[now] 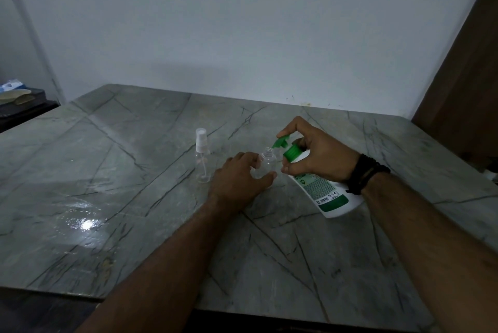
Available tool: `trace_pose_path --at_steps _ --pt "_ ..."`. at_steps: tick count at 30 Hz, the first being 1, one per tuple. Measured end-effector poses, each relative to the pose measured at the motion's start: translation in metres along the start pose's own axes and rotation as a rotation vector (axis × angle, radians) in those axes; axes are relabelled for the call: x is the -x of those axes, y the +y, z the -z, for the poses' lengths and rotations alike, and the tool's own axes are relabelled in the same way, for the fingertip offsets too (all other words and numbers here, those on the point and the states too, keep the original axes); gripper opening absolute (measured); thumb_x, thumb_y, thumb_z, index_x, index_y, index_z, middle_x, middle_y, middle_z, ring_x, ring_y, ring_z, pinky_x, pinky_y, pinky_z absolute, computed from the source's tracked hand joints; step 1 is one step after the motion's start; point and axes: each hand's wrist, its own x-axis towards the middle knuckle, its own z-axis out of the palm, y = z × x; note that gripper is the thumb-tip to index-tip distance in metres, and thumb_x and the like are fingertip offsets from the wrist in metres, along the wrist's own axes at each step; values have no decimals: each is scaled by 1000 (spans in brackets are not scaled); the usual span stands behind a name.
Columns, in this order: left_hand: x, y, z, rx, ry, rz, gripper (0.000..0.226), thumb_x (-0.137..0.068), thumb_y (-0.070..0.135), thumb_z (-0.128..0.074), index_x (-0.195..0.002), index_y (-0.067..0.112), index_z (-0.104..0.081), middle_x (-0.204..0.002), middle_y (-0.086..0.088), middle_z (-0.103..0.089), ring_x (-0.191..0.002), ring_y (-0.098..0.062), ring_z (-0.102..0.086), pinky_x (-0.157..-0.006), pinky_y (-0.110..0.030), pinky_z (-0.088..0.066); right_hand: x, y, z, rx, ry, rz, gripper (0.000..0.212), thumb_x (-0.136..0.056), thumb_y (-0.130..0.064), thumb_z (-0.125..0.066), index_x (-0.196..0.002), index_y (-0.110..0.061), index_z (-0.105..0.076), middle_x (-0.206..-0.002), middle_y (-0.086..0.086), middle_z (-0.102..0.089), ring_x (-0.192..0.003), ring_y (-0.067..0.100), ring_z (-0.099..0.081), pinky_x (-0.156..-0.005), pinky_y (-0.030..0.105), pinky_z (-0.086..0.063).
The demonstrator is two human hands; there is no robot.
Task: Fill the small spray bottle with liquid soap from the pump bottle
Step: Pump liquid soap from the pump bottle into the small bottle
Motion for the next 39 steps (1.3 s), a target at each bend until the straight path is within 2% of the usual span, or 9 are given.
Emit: trace_pose_path --at_steps 6,12,18,23,27,29,31,34,39 --pt "1 0 0 5 -7 2 60 -73 72 -57 -116 30 -56 -110 10 -58 -93 -8 -54 -79 -34 -52 0 -1 -3 -4 2 -5 62 -75 -2 -80 -119 -36 -53 -90 10 -73 -83 36 -71 -78 51 -61" --pt "2 2 2 -3 -7 2 59 -72 72 -56 -115 31 -56 -109 12 -57 -94 -9 -54 -80 -37 -52 0 0 -1 -3 0 -8 58 -76 -3 -80 -115 -35 -52 -91 11 -73 -83 35 -71 -79 54 -60" --pt "6 7 6 52 2 -19 69 -72 72 -59 -126 30 -49 -116 10 -54 -99 -10 -54 -83 -40 -52 0 -2 -4 0 1 -7 68 -74 -1 -80 -123 -38 -51 -95 13 -72 -86 37 -70 -80 55 -59" --pt "11 14 12 232 155 -68 56 -76 59 -58 -123 29 -45 -115 13 -43 -102 -8 -50 -79 -29 -50 3 -2 -4 0 23 -13 70 -74 -3 -80 -125 -39 -49 -98 14 -72 -88 39 -70 -81 56 -58" --pt "12 27 23 321 314 -215 35 -83 45 -56 -112 28 -49 -114 9 -48 -98 -4 -49 -77 -16 -43 6 -2 -3 -6 38 -8 70 -74 -4 -81 -126 -37 -48 -99 11 -72 -86 33 -71 -82 53 -59" --pt "11 38 30 295 284 -292 30 -88 42 -55 -115 30 -50 -116 11 -50 -96 -2 -52 -73 -9 -42 7 -2 -4 -10 46 1 69 -74 -5 -81 -126 -35 -48 -99 9 -73 -87 30 -71 -83 51 -59" --pt "8 47 36 246 199 -356 33 -92 40 -55 -122 28 -50 -119 11 -52 -92 -1 -55 -72 -8 -42 9 -2 -4 -22 58 8 68 -75 -5 -81 -127 -34 -47 -98 9 -72 -88 29 -71 -85 50 -58" --pt "4 57 44 223 79 -348 38 -95 35 -56 -131 24 -51 -123 7 -58 -86 -3 -59 -75 -18 -47 13 -2 -3 -50 65 9 66 -79 -9 -76 -130 -33 -44 -100 14 -69 -90 32 -68 -87 52 -56" --pt "-3 69 59 222 -42 -304 29 -98 27 -52 -127 20 -50 -123 0 -62 -83 -12 -63 -79 -32 -51 22 -2 -3 -157 59 -12 65 -73 -19 -66 -130 -28 -37 -105 22 -66 -98 40 -65 -89 50 -54"
